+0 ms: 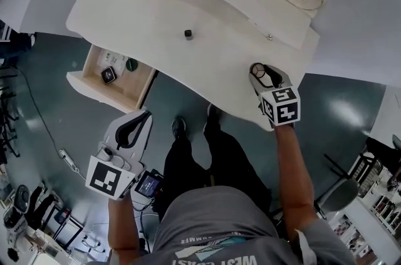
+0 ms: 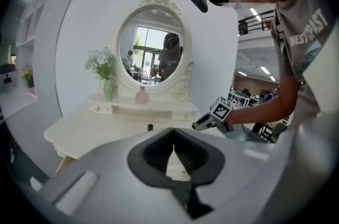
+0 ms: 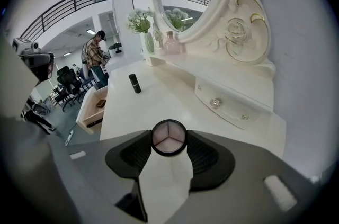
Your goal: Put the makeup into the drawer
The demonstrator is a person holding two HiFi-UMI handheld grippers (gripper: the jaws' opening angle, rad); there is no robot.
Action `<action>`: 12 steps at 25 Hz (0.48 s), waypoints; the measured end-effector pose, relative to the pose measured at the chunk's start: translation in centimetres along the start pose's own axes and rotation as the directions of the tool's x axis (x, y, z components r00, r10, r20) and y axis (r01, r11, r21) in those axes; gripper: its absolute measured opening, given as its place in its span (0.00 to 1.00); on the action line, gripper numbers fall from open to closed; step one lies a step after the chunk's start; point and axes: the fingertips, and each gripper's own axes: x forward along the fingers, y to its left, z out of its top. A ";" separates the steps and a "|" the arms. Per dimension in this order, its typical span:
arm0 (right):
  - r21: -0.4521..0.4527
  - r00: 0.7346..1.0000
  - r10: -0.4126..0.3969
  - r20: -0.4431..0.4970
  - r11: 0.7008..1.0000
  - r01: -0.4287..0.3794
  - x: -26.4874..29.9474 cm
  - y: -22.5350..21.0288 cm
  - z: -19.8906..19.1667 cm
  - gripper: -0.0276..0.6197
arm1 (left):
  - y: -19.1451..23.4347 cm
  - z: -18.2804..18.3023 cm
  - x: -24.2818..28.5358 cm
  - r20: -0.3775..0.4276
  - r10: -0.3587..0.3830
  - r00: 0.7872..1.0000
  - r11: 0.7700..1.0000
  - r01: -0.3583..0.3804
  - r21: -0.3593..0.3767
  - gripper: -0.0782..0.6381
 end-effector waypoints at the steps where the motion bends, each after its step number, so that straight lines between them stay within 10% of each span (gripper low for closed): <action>1: -0.010 1.000 0.006 0.002 1.000 -0.006 0.1 0.5 0.5 0.37 | 0.3 -0.3 -0.6 -0.004 0.012 1.000 1.000 -0.012 -0.010 0.11; 12: -0.128 0.996 0.086 0.020 0.988 -0.083 2.0 7.2 5.4 0.37 | 3.5 -1.8 -6.4 0.044 0.133 0.990 0.990 -0.131 -0.047 0.11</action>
